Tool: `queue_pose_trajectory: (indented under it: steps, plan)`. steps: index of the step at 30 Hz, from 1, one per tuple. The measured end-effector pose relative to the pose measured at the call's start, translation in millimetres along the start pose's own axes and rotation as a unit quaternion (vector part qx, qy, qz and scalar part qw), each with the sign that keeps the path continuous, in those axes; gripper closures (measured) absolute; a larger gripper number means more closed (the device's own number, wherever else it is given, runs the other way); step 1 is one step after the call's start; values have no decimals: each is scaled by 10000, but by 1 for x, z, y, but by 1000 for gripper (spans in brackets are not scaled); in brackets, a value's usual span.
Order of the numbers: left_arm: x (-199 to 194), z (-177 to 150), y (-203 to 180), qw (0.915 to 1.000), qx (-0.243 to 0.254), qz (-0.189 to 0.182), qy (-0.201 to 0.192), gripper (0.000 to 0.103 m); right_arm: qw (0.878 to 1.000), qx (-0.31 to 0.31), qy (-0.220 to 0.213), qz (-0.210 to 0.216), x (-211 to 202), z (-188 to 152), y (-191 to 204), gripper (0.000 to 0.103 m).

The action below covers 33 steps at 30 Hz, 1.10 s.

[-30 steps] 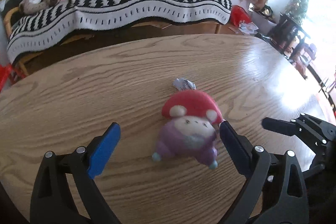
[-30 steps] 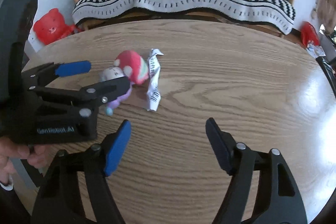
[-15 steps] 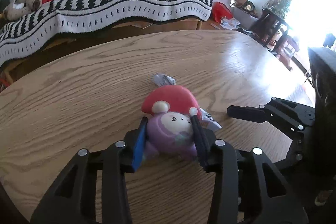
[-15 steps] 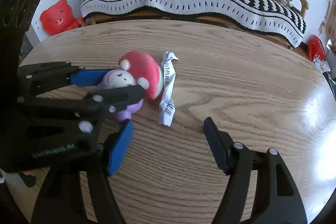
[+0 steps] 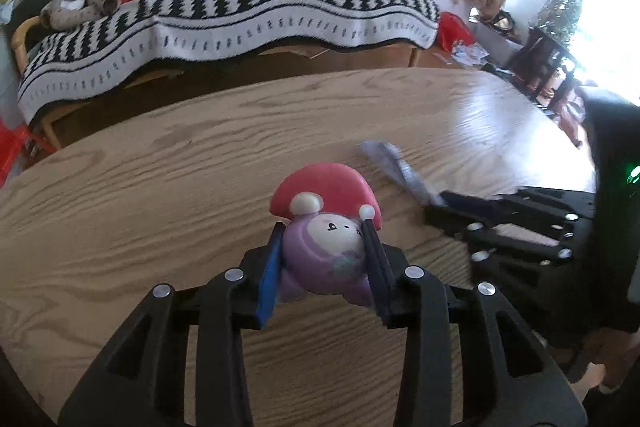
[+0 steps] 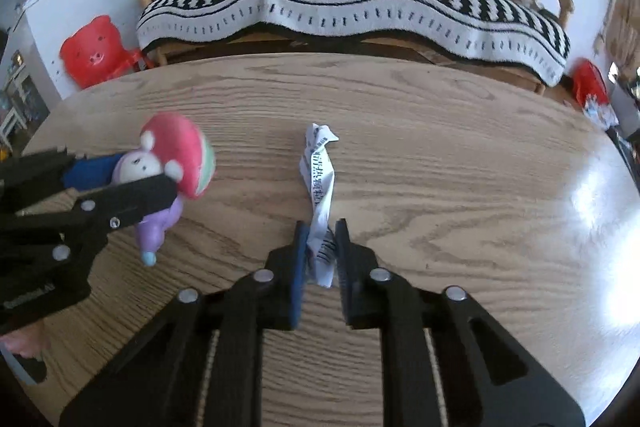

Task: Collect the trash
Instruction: 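Lift the plush toy with the left tool while the right grasps the white paper strip, then carry the plush toy and paper strip over the black bin and open both tools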

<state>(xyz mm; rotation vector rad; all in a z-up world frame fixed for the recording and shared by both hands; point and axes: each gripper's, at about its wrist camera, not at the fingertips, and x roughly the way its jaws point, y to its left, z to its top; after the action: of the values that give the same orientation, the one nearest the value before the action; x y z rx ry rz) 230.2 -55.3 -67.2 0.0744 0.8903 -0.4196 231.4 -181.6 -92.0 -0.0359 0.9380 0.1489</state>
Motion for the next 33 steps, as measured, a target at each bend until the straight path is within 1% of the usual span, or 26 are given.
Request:
queue_pose_trajectory:
  steps: [3, 7, 10, 14, 19, 21, 25, 30, 33]
  plan:
    - [-2, -4, 1, 9999, -48, 111, 41, 66, 9998, 199, 33, -45, -6, -5, -7, 89]
    - [-8, -9, -5, 9997, 31, 241, 38, 66, 9990, 393, -52, -185, -27, -13, -21, 89]
    - [-17, -11, -11, 9995, 47, 302, 1, 66, 9983, 453, -143, -323, -52, -24, -33, 89]
    - [-29, -13, -25, 9996, 27, 267, -4, 66, 9967, 465, -264, -607, -89, -46, -52, 89]
    - [-42, -17, -68, 9995, 309, 91, -33, 66, 9928, 672, -334, -934, -142, -86, -87, 89]
    - [-46, -19, -92, 9988, 479, -30, -53, 66, 9913, 789, -315, -1001, -160, -102, -100, 89]
    - [-54, -23, -137, 9965, 794, -241, -121, 66, 9851, 1121, -309, -1263, -202, -143, -134, 89]
    - [-66, -32, -206, 9918, 1059, -696, -174, 65, 9725, 1641, -420, -1601, -258, -201, -178, 89]
    - [-70, -41, -255, 9863, 1286, -1021, -166, 65, 9644, 1917, -468, -1759, -286, -233, -201, 89]
